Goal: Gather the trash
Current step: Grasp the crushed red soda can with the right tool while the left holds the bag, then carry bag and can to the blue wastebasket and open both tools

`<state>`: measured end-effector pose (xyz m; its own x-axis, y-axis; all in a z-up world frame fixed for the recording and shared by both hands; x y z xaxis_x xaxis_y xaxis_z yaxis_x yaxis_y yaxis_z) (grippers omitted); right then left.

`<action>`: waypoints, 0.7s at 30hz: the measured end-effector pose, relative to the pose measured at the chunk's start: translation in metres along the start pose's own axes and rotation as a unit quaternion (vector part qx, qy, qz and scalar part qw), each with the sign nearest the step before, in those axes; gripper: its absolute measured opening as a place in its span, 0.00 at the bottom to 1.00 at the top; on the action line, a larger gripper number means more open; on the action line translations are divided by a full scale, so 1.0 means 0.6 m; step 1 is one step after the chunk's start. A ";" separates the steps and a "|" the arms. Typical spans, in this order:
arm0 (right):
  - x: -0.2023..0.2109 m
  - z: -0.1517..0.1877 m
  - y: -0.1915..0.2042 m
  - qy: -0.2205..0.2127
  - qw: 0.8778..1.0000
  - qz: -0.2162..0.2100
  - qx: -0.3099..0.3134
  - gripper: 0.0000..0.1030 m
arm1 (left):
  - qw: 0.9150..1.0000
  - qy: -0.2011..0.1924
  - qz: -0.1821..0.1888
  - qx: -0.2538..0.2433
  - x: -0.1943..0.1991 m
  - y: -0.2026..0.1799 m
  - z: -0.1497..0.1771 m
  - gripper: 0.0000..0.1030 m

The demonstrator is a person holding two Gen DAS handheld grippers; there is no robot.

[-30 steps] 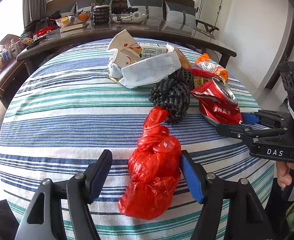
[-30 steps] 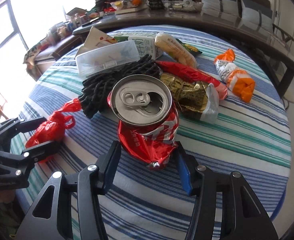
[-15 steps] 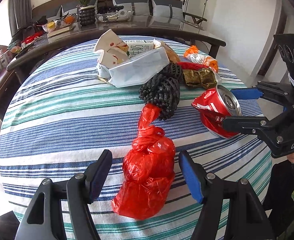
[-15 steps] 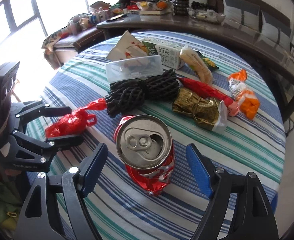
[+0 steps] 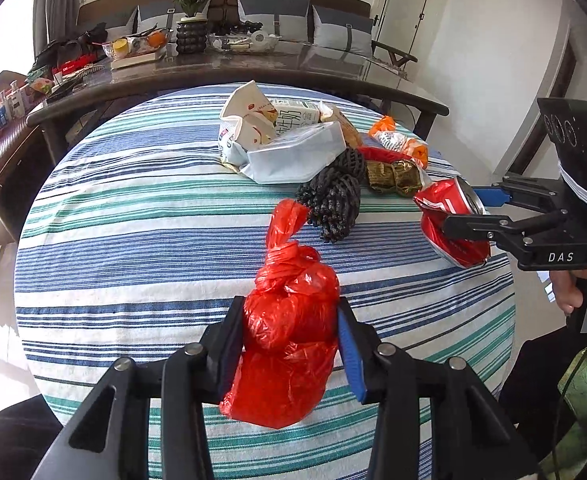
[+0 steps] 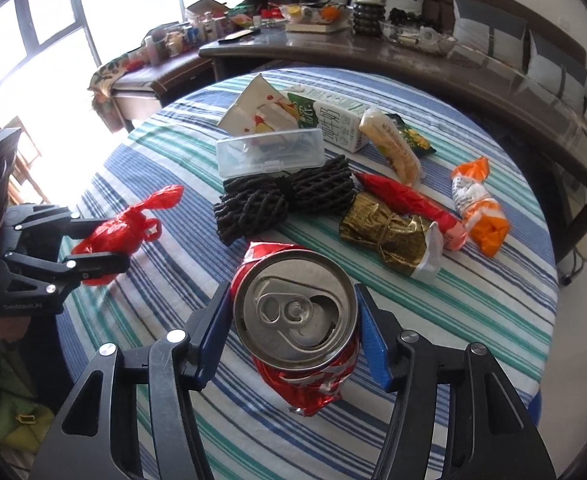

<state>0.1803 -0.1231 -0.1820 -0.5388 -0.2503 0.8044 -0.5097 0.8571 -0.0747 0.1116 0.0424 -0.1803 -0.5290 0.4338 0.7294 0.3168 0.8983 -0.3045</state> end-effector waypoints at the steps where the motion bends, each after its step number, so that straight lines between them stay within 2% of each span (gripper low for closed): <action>1: 0.007 0.002 -0.005 -0.002 1.000 0.001 -0.004 0.59 | 1.000 -0.004 0.003 0.005 0.005 -0.004 -0.005 0.42; 5: 0.038 0.011 -0.056 -0.007 0.999 0.010 -0.048 0.59 | 1.000 -0.015 0.023 -0.001 0.010 -0.049 -0.039 0.42; 9: 0.075 0.030 -0.156 -0.014 0.992 0.059 -0.109 0.59 | 0.998 -0.022 0.060 -0.024 -0.010 -0.132 -0.090 0.43; 15: 0.122 0.102 -0.333 0.000 0.967 0.152 -0.204 0.59 | 0.991 -0.008 0.108 -0.081 -0.087 -0.294 -0.158 0.43; 21: 0.142 0.174 -0.464 0.021 0.941 0.207 -0.267 0.59 | 0.982 0.023 0.143 -0.125 -0.204 -0.438 -0.179 0.43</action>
<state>0.2066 -0.4299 -0.1544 -0.5847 0.1629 0.7947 0.1529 0.9842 -0.0892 0.1775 -0.2544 -0.1238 -0.3558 0.6571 0.6645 0.6330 0.6925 -0.3459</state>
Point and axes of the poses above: each gripper's, at about its wrist camera, not at the fingertips, and x roughly against the way its jaws point, y to its left, z to its underside, the point moved 6 cm from there along -x, roughly the way its jaws point, and after that the axes turned 10 degrees about z, right-handed, at the moved point
